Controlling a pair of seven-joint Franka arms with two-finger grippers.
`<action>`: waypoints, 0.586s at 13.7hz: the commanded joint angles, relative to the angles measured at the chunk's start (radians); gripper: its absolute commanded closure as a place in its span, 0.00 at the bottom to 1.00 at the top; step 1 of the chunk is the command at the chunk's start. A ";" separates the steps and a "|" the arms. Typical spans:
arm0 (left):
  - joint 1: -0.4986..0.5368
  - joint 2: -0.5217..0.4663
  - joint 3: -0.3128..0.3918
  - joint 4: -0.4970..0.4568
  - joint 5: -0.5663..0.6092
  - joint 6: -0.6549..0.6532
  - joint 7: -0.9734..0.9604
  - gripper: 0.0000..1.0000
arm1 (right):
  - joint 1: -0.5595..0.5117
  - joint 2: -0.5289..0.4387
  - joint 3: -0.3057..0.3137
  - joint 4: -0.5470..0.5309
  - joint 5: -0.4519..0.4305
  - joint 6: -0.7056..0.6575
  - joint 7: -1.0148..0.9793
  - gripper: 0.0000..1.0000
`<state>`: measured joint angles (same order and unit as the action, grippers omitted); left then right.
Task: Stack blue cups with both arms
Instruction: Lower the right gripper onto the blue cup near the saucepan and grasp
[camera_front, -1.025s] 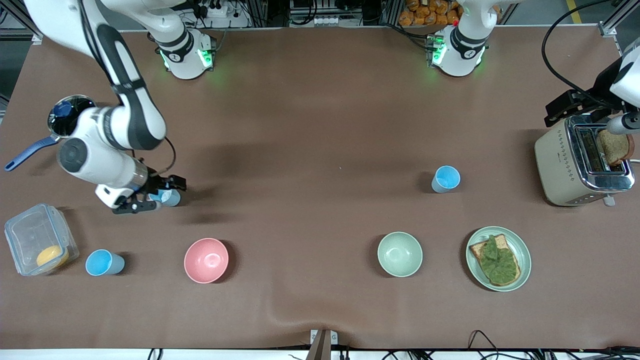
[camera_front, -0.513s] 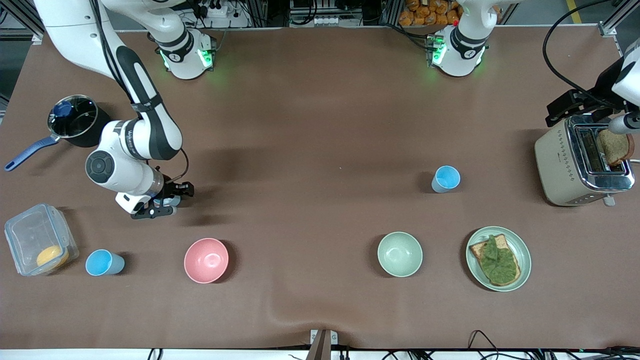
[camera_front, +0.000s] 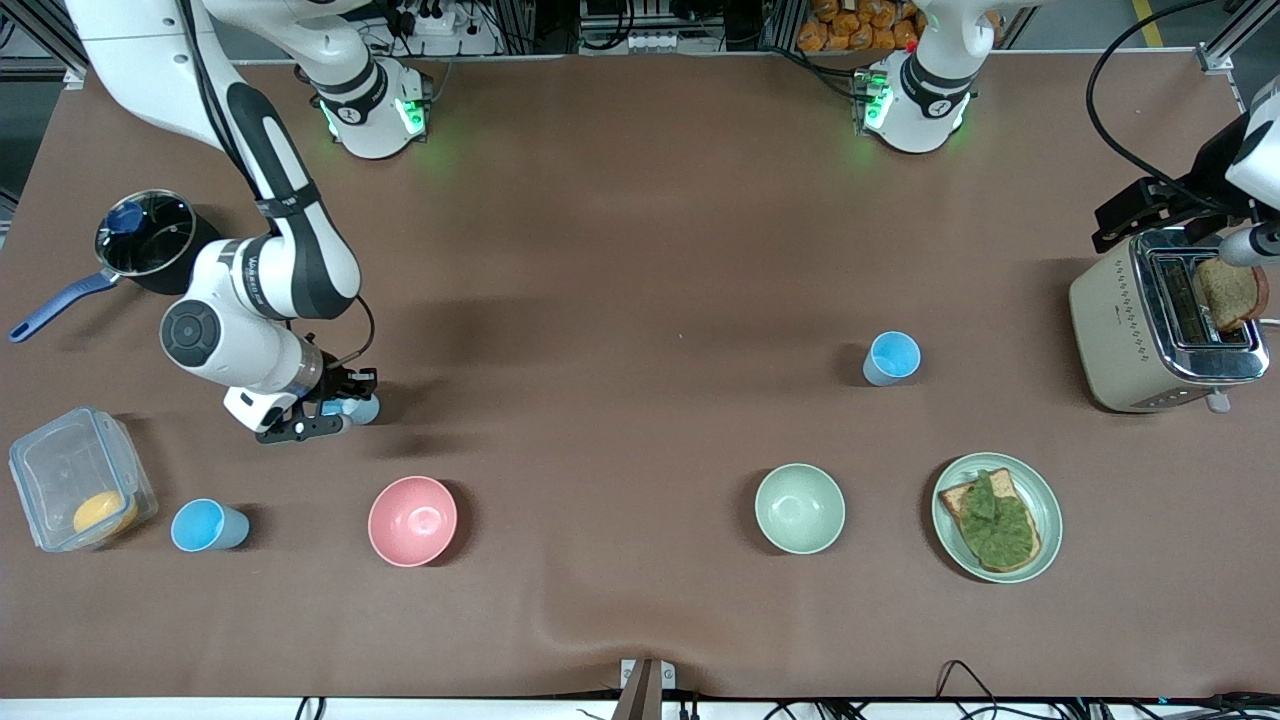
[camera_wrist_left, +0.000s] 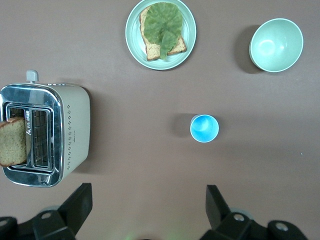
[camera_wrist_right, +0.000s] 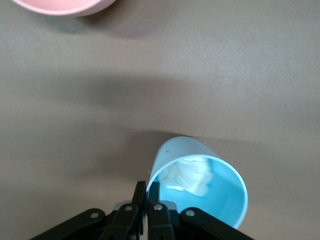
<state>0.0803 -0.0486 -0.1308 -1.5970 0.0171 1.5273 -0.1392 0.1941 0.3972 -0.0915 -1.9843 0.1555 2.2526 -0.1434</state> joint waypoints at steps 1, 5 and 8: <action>0.010 -0.008 0.000 0.005 -0.003 -0.012 0.015 0.00 | 0.007 -0.009 -0.008 0.112 -0.019 -0.172 0.004 1.00; 0.013 -0.007 0.002 0.005 -0.003 -0.012 0.042 0.00 | 0.060 -0.018 -0.001 0.202 -0.016 -0.312 0.138 1.00; 0.026 -0.008 0.000 0.006 -0.003 -0.012 0.043 0.00 | 0.172 -0.032 0.003 0.225 -0.002 -0.332 0.339 1.00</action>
<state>0.0915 -0.0487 -0.1250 -1.5969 0.0171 1.5273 -0.1179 0.2917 0.3889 -0.0843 -1.7730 0.1549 1.9481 0.0760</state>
